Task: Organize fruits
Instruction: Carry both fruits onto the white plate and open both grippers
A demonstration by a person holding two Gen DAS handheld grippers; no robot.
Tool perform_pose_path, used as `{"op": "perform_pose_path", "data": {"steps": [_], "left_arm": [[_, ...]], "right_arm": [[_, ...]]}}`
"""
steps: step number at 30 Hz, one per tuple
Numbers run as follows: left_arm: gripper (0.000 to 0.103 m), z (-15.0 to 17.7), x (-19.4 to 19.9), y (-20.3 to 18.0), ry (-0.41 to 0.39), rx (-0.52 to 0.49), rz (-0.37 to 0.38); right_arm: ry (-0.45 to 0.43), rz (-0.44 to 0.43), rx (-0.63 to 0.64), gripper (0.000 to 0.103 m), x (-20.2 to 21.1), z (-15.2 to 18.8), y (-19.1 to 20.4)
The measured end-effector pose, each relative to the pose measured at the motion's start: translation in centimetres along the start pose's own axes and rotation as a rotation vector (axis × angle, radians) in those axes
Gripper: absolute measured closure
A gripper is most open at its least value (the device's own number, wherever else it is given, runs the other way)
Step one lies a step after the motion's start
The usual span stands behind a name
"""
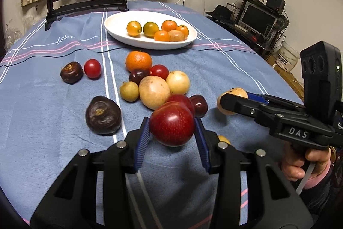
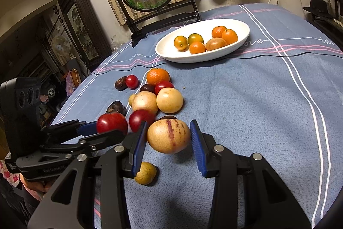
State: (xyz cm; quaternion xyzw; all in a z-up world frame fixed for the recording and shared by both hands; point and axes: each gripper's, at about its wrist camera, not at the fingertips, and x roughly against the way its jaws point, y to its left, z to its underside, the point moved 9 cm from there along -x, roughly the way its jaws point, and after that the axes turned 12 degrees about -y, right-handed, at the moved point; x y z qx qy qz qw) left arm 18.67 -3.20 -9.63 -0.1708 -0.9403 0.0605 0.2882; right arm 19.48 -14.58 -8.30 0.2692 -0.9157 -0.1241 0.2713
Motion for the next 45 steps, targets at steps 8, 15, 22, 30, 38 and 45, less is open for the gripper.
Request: {"op": "perform_pose_path", "data": {"steps": [8, 15, 22, 30, 38, 45], "left_arm": [[0.061, -2.6, -0.2, 1.1, -0.006, -0.013, 0.007], [0.061, -8.8, -3.0, 3.5, -0.050, 0.011, -0.020], [0.061, -16.0, -9.0, 7.9, -0.047, 0.094, -0.072], [0.061, -18.1, -16.5, 11.2, 0.037, 0.095, -0.160], [0.061, -16.9, -20.8, 12.9, 0.105, 0.123, -0.202], [0.051, -17.1, -21.4, 12.5, 0.107, 0.097, -0.226]], "right_arm": [[0.021, -0.033, -0.048, 0.062, -0.7, -1.8, 0.0], [-0.081, 0.024, -0.017, 0.062, -4.3, -9.6, -0.5], [-0.086, 0.036, 0.013, 0.062, -11.7, -12.8, -1.2], [0.001, 0.023, 0.069, 0.062, -15.7, -11.1, -0.7], [0.062, 0.018, 0.109, 0.062, -17.1, -9.9, -0.4], [0.063, 0.013, 0.114, 0.056, -17.6, -9.8, -0.3]]}}
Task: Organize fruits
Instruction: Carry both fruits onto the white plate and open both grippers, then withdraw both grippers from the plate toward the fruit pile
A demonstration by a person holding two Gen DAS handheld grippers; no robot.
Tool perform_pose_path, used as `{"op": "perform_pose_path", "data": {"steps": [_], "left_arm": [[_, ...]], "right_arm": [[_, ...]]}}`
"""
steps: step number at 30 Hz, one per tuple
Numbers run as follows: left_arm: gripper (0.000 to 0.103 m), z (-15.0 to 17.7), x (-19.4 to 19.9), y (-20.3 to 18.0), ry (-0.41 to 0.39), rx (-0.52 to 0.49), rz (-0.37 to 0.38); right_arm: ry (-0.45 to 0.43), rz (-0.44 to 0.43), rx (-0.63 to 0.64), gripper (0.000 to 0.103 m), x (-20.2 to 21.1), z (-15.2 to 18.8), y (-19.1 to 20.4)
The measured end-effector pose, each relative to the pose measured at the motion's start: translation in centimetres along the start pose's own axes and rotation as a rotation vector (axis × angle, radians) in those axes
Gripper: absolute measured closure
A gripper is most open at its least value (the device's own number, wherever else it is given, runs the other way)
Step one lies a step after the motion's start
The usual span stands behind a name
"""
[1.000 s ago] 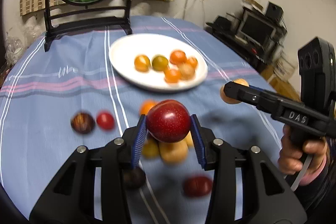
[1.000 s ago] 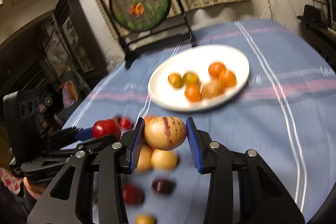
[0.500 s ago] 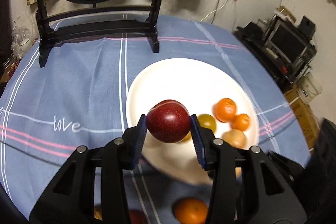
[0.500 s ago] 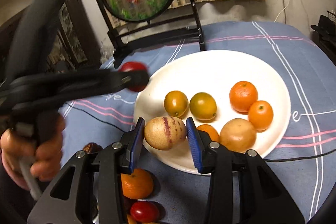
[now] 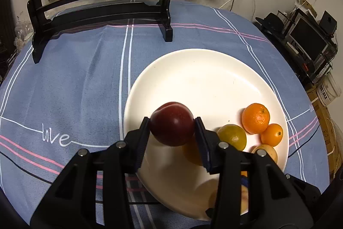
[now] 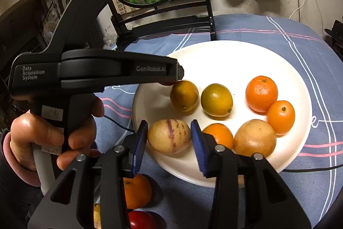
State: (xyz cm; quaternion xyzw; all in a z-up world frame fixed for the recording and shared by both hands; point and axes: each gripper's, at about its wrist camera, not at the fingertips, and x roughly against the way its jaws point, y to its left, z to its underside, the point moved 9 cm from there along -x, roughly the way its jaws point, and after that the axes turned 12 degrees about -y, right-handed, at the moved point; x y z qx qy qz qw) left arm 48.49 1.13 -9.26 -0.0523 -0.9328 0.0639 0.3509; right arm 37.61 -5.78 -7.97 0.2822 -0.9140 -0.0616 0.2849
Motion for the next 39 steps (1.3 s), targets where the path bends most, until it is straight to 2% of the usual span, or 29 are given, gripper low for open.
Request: {"op": "perform_pose_path", "data": {"steps": [3, 5, 8, 11, 14, 18, 22, 25, 28, 33, 36, 38, 39], "left_arm": [[0.037, -0.9, 1.9, 0.1, -0.060, -0.010, -0.023], [0.032, -1.4, 3.8, 0.1, -0.096, -0.016, -0.027], [0.014, -1.8, 8.0, 0.8, -0.171, -0.018, -0.044], [0.009, -0.7, 12.1, 1.3, -0.221, -0.018, -0.037], [0.003, 2.1, 15.8, 1.9, -0.246, -0.032, -0.046], [0.003, 8.0, 19.1, 3.1, -0.267, 0.001, -0.057], [0.003, 13.0, 19.8, 4.5, -0.253, 0.049, -0.102], [0.003, 15.3, 19.8, 5.0, -0.228, 0.104, -0.050], [0.003, 16.5, 18.9, 5.8, -0.157, 0.199, 0.017], [0.003, 16.8, 19.4, 6.5, -0.182, 0.281, 0.034], [0.003, 16.9, 19.5, 6.0, -0.184, 0.271, 0.056], [0.003, 17.0, 19.5, 5.8, -0.183, 0.264, 0.059], [0.003, 17.1, 19.5, 5.7, -0.180, 0.262, 0.057]], "right_arm": [[-0.018, -0.008, -0.019, 0.054, 0.4, -0.5, -0.1], [-0.040, -0.021, -0.045, 0.054, 1.1, -1.0, -0.3], [-0.086, -0.032, -0.074, 0.053, 2.4, -2.1, -0.7], [-0.119, -0.011, -0.078, 0.051, 3.3, -2.6, -1.3], [-0.112, 0.009, -0.084, 0.051, 3.6, -2.2, -1.9], [-0.125, 0.005, -0.093, 0.049, 4.7, -2.1, -1.6], [-0.162, 0.018, -0.070, 0.048, 7.0, -1.3, -0.5], [-0.163, -0.020, -0.079, 0.038, 8.4, 0.1, 0.7], [-0.144, -0.046, -0.063, 0.038, 9.8, 2.0, 2.0], [-0.112, -0.075, -0.079, 0.038, 13.4, 5.5, 3.6], [-0.113, 0.004, 0.039, 0.038, 16.9, 8.3, 4.9], [-0.093, 0.033, 0.079, 0.046, 18.0, 9.8, 5.3], [-0.079, 0.040, 0.094, 0.046, 18.3, 10.6, 5.5]]}}
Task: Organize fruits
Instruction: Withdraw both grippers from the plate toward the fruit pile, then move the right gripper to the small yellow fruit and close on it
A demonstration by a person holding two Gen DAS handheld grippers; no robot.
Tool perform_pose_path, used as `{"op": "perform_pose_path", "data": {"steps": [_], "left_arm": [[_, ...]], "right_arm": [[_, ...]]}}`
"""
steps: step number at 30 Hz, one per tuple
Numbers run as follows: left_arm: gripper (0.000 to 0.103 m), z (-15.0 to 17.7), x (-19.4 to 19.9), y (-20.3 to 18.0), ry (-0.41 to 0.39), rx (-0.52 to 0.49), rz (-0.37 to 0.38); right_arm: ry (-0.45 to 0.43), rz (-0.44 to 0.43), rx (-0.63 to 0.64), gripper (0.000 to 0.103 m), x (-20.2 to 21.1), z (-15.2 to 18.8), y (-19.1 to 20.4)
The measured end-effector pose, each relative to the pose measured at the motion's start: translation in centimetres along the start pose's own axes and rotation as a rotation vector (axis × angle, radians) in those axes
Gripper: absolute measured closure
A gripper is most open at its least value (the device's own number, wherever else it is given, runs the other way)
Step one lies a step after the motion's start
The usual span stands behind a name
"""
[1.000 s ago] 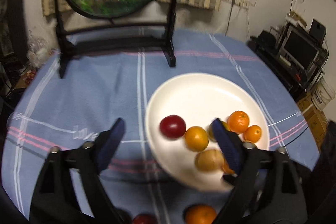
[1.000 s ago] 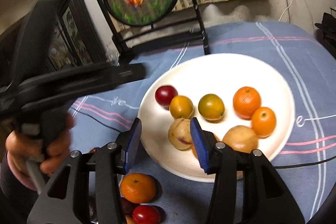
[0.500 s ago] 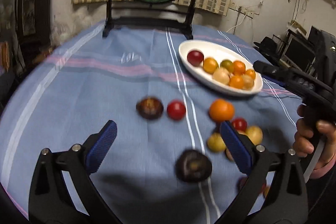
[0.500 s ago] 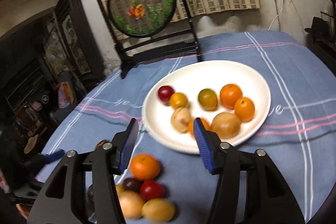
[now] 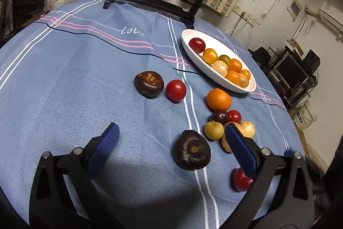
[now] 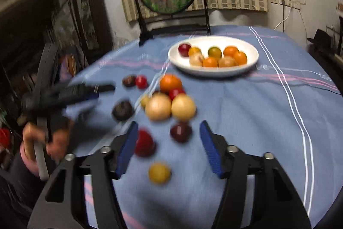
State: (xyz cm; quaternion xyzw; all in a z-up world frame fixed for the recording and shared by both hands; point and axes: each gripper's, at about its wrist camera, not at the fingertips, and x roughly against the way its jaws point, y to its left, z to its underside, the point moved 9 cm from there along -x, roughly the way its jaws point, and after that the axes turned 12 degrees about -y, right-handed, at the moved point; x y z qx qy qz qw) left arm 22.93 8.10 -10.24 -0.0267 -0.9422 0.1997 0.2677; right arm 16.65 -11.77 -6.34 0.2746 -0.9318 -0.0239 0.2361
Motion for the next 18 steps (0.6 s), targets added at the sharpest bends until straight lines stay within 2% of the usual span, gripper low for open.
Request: {"op": "perform_pose_path", "data": {"steps": [5, 10, 13, 16, 18], "left_arm": [[0.003, -0.3, -0.3, 0.2, 0.000, 0.008, 0.003], [0.003, -0.1, -0.4, 0.3, 0.006, 0.011, -0.001], [0.003, -0.1, -0.3, 0.4, 0.007, 0.012, -0.002], [0.003, -0.1, -0.4, 0.4, 0.006, 0.013, -0.003], [0.003, -0.1, -0.4, 0.4, 0.007, 0.012, -0.002]], "right_arm": [[0.025, 0.026, 0.074, 0.052, 0.4, 2.6, 1.4], [0.064, 0.057, 0.094, 0.059, -0.4, 4.1, 1.2], [0.064, 0.057, 0.102, 0.060, -0.4, 4.3, 1.4], [0.073, 0.058, 0.103, 0.069, -0.6, 4.5, 1.4], [0.076, 0.057, 0.102, 0.071, -0.7, 4.5, 1.4]]}}
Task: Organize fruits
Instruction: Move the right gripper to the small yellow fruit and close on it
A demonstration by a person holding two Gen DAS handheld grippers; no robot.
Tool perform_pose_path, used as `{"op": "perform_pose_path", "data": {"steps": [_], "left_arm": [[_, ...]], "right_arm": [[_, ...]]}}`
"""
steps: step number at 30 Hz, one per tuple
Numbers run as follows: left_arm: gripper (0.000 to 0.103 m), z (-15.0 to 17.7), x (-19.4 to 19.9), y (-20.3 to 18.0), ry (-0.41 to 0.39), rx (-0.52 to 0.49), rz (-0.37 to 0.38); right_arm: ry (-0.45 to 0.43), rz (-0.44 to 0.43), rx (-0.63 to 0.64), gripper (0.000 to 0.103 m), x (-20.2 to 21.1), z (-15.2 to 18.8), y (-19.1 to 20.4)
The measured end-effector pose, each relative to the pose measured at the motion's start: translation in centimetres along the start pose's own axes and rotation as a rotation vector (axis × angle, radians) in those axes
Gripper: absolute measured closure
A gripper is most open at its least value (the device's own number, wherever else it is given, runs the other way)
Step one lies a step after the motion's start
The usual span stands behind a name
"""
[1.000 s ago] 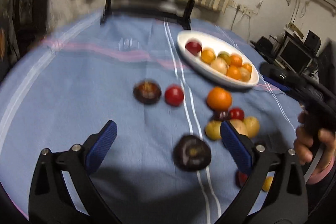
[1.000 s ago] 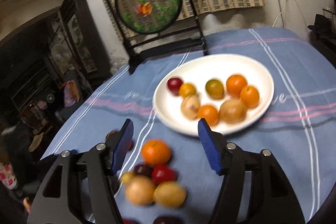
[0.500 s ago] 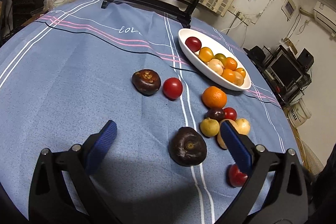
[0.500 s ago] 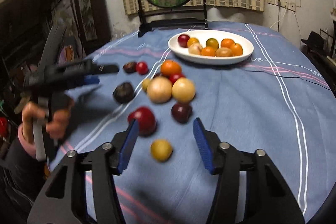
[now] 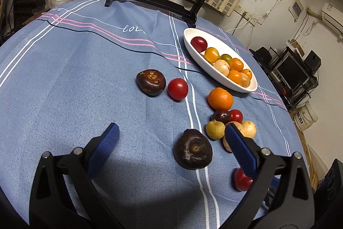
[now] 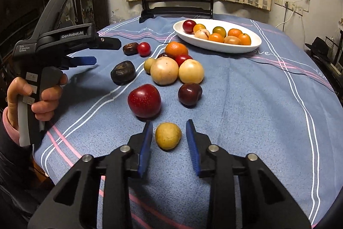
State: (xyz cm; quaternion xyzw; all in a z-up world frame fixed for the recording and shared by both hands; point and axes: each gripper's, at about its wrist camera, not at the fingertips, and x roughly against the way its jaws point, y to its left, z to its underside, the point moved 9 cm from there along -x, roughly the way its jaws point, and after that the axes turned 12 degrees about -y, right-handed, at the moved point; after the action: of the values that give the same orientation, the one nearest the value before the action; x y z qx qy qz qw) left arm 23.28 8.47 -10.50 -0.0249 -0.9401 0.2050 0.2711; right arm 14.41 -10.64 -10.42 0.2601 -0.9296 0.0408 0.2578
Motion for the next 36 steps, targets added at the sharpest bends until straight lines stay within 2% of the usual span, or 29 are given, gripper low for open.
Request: {"op": "perform_pose_path", "data": {"steps": [11, 15, 18, 21, 23, 27, 30, 34, 36], "left_arm": [[0.003, 0.0, 0.1, 0.3, 0.004, 0.004, -0.005], [0.003, 0.1, 0.1, 0.4, 0.009, 0.006, -0.007], [0.003, 0.2, 0.5, -0.2, -0.006, -0.010, 0.016], [0.003, 1.7, 1.5, -2.6, 0.024, -0.078, 0.102], [0.003, 3.1, 2.9, -5.2, 0.018, -0.163, 0.161], [0.005, 5.0, 4.2, -8.5, 0.007, -0.320, 0.224], [0.011, 6.1, 3.8, -9.9, 0.026, -0.403, 0.223], [0.017, 6.4, 3.4, -11.0, 0.038, -0.436, 0.232], [0.031, 6.9, 3.2, -11.5, 0.050, -0.456, 0.243]], "right_arm": [[0.004, 0.000, 0.020, 0.077, 0.0, 0.2, 0.3], [-0.053, -0.006, -0.131, 0.077, 0.6, -0.6, -1.7], [-0.049, -0.024, -0.301, 0.077, 0.5, -0.3, -3.7], [-0.028, -0.056, -0.396, 0.077, 0.3, 0.1, -4.6], [-0.030, -0.064, -0.397, 0.077, 0.2, -0.1, -4.5], [-0.041, -0.065, -0.370, 0.077, 0.4, -0.2, -4.0], [-0.049, -0.072, -0.373, 0.077, 0.6, -0.3, -4.0], [-0.055, -0.080, -0.378, 0.077, 0.7, -0.2, -4.1], [-0.058, -0.083, -0.377, 0.077, 0.8, -0.2, -4.1]]}}
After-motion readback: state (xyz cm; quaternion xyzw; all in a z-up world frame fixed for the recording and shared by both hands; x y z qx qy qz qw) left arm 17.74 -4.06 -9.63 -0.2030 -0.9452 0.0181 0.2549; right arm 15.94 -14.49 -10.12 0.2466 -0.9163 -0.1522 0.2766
